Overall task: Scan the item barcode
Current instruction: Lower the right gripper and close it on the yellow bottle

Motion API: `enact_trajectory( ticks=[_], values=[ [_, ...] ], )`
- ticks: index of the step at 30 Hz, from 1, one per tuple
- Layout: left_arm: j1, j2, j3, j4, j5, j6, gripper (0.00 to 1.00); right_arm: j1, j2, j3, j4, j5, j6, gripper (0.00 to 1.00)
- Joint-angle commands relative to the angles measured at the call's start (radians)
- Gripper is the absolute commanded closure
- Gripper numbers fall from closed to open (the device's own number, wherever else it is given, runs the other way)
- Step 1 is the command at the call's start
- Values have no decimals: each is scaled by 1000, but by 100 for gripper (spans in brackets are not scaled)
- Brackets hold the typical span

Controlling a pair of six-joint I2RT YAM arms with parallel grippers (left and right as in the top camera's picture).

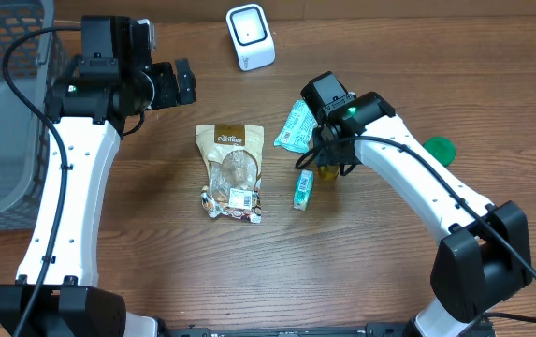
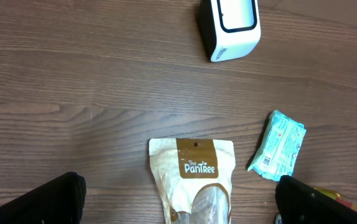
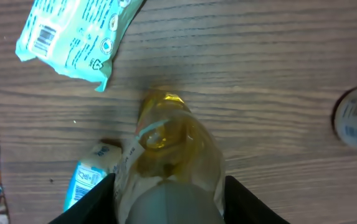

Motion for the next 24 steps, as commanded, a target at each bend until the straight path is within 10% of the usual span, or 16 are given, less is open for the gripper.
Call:
enact_trajectory(
  ticks=[1, 2, 4, 24],
  values=[
    [-4, 0, 13, 2, -6, 23, 1, -32, -3, 8, -7, 12, -63, 52],
    [-4, 0, 13, 2, -6, 23, 0, -40, -3, 8, -8, 11, -65, 48],
    [-4, 0, 13, 2, -6, 23, 0, -58, -3, 8, -6, 5, -64, 0],
    [-4, 0, 13, 2, -6, 23, 0, -82, -3, 6, 64, -145, 206, 0]
  ],
)
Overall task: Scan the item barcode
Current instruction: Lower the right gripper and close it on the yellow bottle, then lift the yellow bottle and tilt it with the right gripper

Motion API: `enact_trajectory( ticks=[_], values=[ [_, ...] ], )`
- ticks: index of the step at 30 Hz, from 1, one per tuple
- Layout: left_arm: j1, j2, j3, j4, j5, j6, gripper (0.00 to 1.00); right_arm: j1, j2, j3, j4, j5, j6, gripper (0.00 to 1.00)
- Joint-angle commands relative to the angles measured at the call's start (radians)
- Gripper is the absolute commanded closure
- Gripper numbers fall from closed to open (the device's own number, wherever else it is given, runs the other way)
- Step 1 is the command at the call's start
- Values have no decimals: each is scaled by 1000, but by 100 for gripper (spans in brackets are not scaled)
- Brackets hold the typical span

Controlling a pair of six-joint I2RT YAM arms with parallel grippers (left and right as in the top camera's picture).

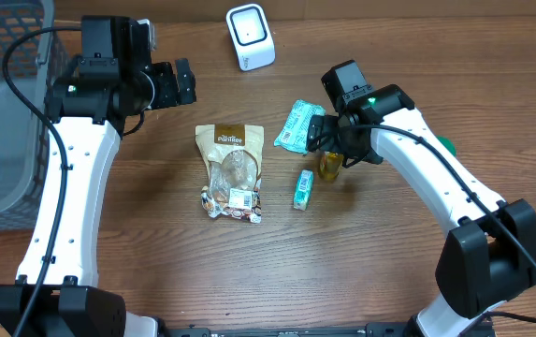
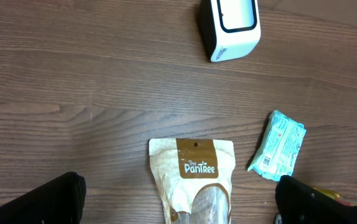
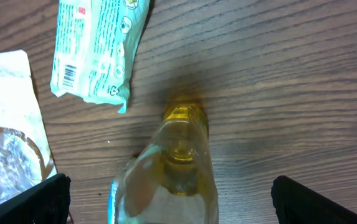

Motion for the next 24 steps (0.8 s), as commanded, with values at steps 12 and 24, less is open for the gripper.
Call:
enact_trajectory(
  ticks=[12, 24],
  values=[
    [-4, 0, 13, 2, -5, 23, 1, 2, -2, -66, 91, 27, 8, 4],
    [-4, 0, 13, 2, -5, 23, 1, 2, -16, -68, 101, 27, -26, 58]
  ],
)
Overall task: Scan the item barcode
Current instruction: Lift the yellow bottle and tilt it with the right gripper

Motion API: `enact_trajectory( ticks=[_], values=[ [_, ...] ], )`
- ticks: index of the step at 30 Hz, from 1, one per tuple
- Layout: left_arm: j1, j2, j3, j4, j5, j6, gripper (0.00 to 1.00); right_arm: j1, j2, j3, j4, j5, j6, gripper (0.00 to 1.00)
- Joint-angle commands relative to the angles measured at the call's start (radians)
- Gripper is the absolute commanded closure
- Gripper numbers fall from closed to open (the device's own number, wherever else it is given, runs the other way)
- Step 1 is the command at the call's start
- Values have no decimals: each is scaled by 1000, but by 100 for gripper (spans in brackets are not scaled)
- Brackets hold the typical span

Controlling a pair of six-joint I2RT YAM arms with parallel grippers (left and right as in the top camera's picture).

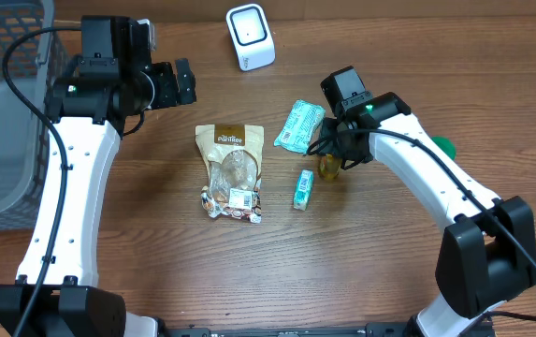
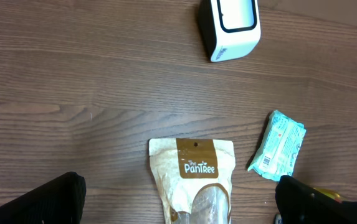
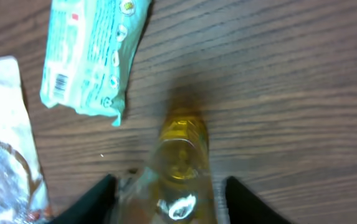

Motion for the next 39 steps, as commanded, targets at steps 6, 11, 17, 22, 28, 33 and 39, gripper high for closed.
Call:
enact_trajectory(
  ticks=[6, 11, 17, 22, 28, 33, 39],
  values=[
    [-4, 0, 13, 2, -5, 23, 1, 2, -31, 11, 8, 10, -49, 71],
    [-4, 0, 13, 2, -5, 23, 1, -9, -108, 83, -53, 6, -112, 70],
    [-4, 0, 13, 2, -5, 23, 0, -93, -275, 134, -101, -235, -165, 71],
    [-4, 0, 13, 2, -5, 23, 0, -226, -386, 134, -132, -652, -271, 72],
    [-4, 0, 13, 2, -5, 23, 1, -319, -412, 134, -292, -970, -475, 72],
    [-4, 0, 13, 2, -5, 23, 0, -318, -411, 134, -357, -1015, -523, 73],
    [-4, 0, 13, 1, -5, 23, 0, -317, -411, 134, -394, -1088, -583, 77]
  ],
)
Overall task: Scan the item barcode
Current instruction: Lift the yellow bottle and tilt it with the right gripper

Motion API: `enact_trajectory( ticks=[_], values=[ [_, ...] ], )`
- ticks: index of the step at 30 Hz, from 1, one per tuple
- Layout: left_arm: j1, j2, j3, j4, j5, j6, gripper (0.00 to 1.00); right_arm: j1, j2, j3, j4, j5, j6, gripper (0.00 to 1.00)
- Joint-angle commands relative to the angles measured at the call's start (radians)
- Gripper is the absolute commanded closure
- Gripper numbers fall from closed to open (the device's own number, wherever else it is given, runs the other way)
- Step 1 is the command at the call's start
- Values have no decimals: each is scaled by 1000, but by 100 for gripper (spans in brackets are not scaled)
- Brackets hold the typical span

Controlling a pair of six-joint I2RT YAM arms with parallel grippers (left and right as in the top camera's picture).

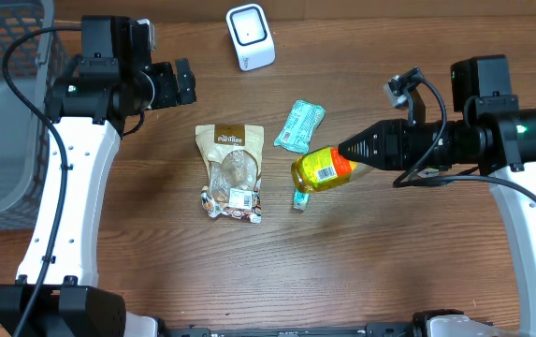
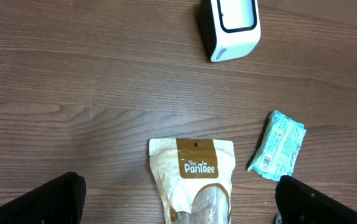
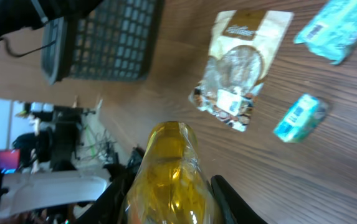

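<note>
A yellow bottle with an orange-and-green label (image 1: 322,169) hangs on its side above the table, my right gripper (image 1: 355,150) shut on it. In the right wrist view the bottle (image 3: 169,171) fills the gap between the fingers (image 3: 225,194). The white barcode scanner (image 1: 250,36) stands at the far edge of the table, also in the left wrist view (image 2: 228,28). My left gripper (image 1: 182,82) hovers open and empty at the far left, above the brown pouch (image 2: 194,177).
A brown snack pouch (image 1: 231,170) lies mid-table. A teal packet (image 1: 300,126) lies beyond the bottle, and a small teal pack (image 1: 301,197) sits partly under it. A grey mesh basket (image 1: 6,112) occupies the left edge.
My right gripper was low around the bottle standing on the table by the teal packet. Now it holds the bottle on its side, raised off the table, with the arm drawn back to the right.
First my right gripper stood close around the upright bottle on the table. Then its jaws were wide apart above it, then close around it again. Now the bottle is held off the table. My left arm has stayed still throughout.
</note>
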Motion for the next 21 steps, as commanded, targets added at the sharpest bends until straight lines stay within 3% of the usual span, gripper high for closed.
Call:
enact_trajectory(
  ticks=[1, 21],
  values=[
    [-4, 0, 13, 2, -6, 23, 0, -1, -5, 17, -6, -116, -53, 77],
    [-4, 0, 13, 2, -6, 23, 0, 39, -5, 17, -43, -166, -79, 82]
  ],
)
